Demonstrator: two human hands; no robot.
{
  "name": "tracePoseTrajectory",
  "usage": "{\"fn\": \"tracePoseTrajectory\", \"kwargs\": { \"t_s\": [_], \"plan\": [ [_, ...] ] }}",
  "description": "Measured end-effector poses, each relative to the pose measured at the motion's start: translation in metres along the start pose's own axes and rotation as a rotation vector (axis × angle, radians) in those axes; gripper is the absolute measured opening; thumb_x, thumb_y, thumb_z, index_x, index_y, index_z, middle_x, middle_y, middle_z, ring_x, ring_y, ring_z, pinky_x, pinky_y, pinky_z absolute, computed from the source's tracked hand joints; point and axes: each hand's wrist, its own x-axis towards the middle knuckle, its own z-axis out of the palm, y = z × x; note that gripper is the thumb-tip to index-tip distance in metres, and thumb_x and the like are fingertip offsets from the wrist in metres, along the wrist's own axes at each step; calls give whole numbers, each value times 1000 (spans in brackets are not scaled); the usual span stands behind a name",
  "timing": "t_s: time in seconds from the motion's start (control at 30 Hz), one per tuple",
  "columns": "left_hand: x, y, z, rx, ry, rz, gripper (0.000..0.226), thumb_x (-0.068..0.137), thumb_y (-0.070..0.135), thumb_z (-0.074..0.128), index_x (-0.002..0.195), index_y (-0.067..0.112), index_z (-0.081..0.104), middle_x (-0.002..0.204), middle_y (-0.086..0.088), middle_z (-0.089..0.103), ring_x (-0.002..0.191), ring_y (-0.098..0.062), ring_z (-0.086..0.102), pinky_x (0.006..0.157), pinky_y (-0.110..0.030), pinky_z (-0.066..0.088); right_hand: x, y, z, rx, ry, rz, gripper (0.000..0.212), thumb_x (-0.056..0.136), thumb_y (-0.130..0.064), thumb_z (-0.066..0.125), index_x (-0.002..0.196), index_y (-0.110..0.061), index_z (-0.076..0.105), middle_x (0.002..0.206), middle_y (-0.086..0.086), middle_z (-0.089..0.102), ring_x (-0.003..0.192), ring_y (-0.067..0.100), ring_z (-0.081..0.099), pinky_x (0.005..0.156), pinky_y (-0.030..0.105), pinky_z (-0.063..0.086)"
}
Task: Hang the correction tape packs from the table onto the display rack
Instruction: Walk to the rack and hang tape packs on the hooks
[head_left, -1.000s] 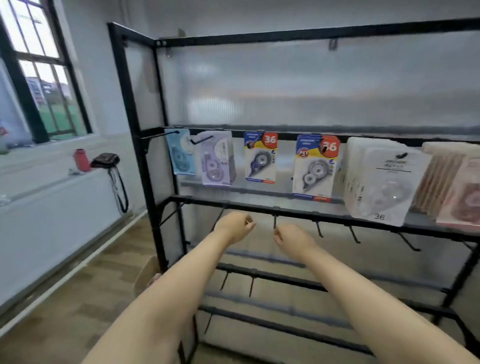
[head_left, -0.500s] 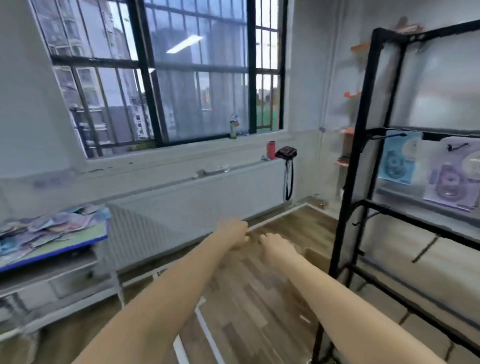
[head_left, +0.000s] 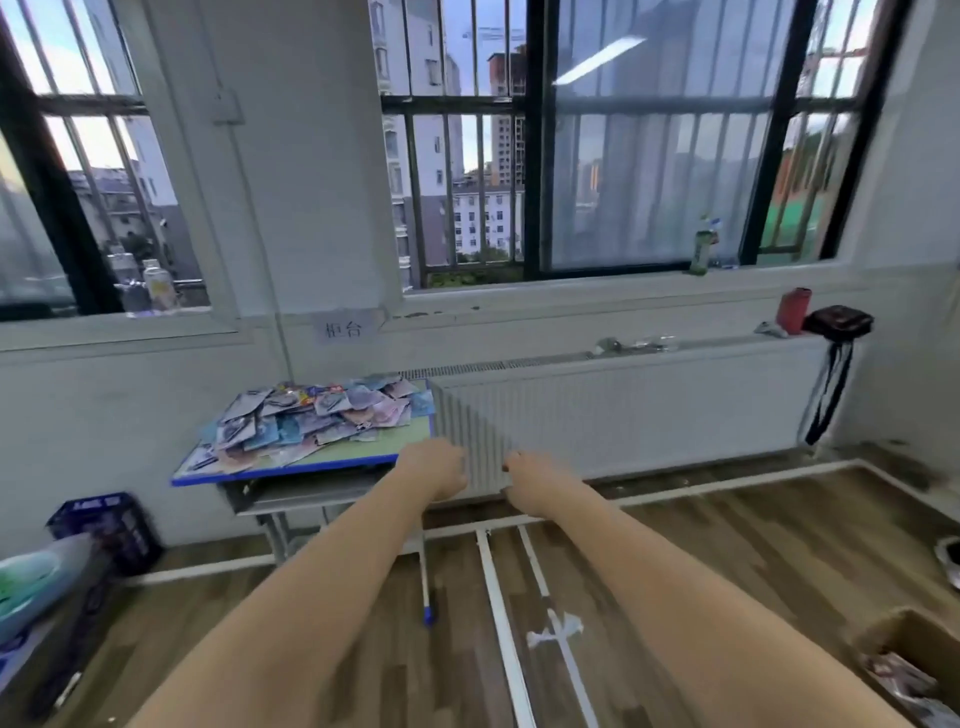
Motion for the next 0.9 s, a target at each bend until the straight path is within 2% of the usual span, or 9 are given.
{"fn": "tracePoseTrajectory", "kwargs": {
  "t_s": [0.2,0.37,0.5,0.7,0.9],
  "plan": [
    [45,-93,26,-7,-54,-135,34,97,35,46,119,12,58,119,-9,59,107,-26,56,85,-35,46,110,-57,20,-42,-62,-101,40,96,-23,49,134,-10,46,133,12,51,120,28,50,99,38,44],
    [107,-163,46,19,-106,-210,35,98,37,44,120,12,56,122,-9,59,111,-26,55,88,-36,44,219,-88,36,-83,-111,-164,40,96,-23,47,134,-11,45,133,11,51,119,27,50,98,37,44],
    [174,-224,46,19,-103,-280,40,97,34,45,129,12,54,130,-10,57,118,-28,54,94,-40,45,317,-103,42,-78,-131,-221,42,95,-25,49,134,-10,47,136,11,51,121,28,51,100,38,44],
    [262,-293,35,-32,-73,-329,48,99,42,37,130,8,53,133,-13,54,123,-30,50,96,-39,42,439,-118,42,-57,-159,-299,44,99,-25,43,139,-7,41,144,15,44,130,30,44,101,34,38],
    [345,-353,67,-15,-143,-290,38,97,35,45,122,10,58,125,-12,59,114,-30,55,91,-40,46,543,-138,71,-72,-243,-311,38,97,-27,45,131,-9,50,135,13,52,121,30,50,97,37,44]
  ]
}}
